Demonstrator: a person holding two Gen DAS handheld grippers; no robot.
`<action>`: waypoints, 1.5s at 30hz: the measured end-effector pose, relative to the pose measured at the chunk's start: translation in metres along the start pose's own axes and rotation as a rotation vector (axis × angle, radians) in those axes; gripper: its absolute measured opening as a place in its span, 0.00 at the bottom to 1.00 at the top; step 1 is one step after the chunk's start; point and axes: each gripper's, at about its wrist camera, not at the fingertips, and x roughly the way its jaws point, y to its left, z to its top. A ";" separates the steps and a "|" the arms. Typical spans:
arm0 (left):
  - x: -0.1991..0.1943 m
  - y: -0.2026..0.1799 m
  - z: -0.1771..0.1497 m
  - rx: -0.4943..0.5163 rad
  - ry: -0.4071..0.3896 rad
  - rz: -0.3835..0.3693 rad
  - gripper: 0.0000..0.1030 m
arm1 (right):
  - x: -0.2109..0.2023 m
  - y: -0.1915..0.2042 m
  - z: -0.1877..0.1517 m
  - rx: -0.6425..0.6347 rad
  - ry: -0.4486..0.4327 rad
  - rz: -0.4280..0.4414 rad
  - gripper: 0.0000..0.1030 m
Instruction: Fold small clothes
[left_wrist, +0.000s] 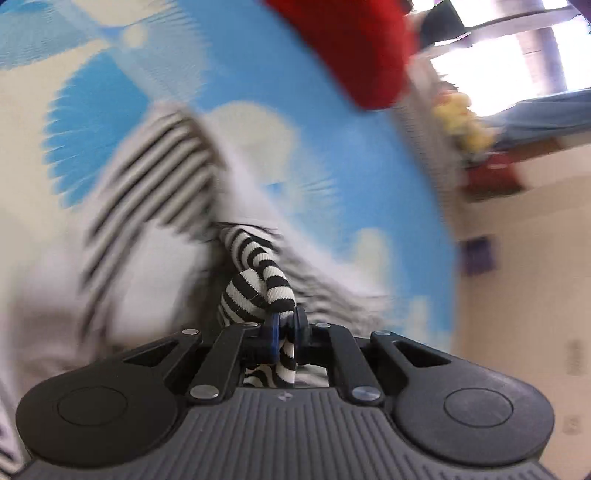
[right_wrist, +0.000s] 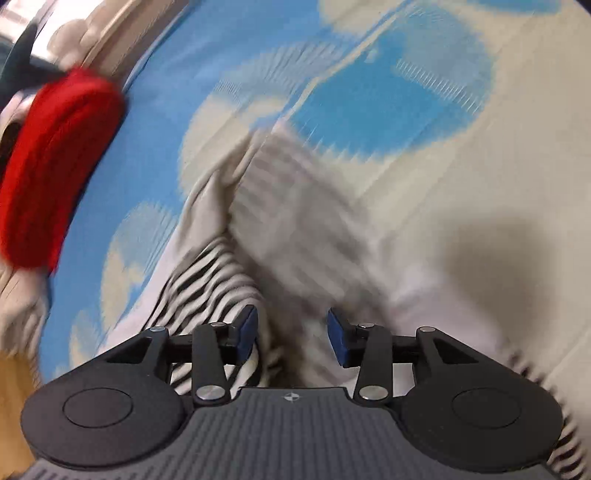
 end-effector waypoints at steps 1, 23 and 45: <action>-0.001 -0.003 0.001 0.032 0.013 0.010 0.09 | -0.008 -0.001 0.004 0.000 -0.052 -0.048 0.44; -0.018 -0.004 0.005 0.126 -0.124 0.213 0.07 | -0.012 0.008 -0.013 -0.008 -0.083 0.135 0.03; 0.035 0.024 -0.014 0.089 0.120 0.500 0.30 | 0.045 0.007 -0.033 -0.104 0.183 -0.020 0.38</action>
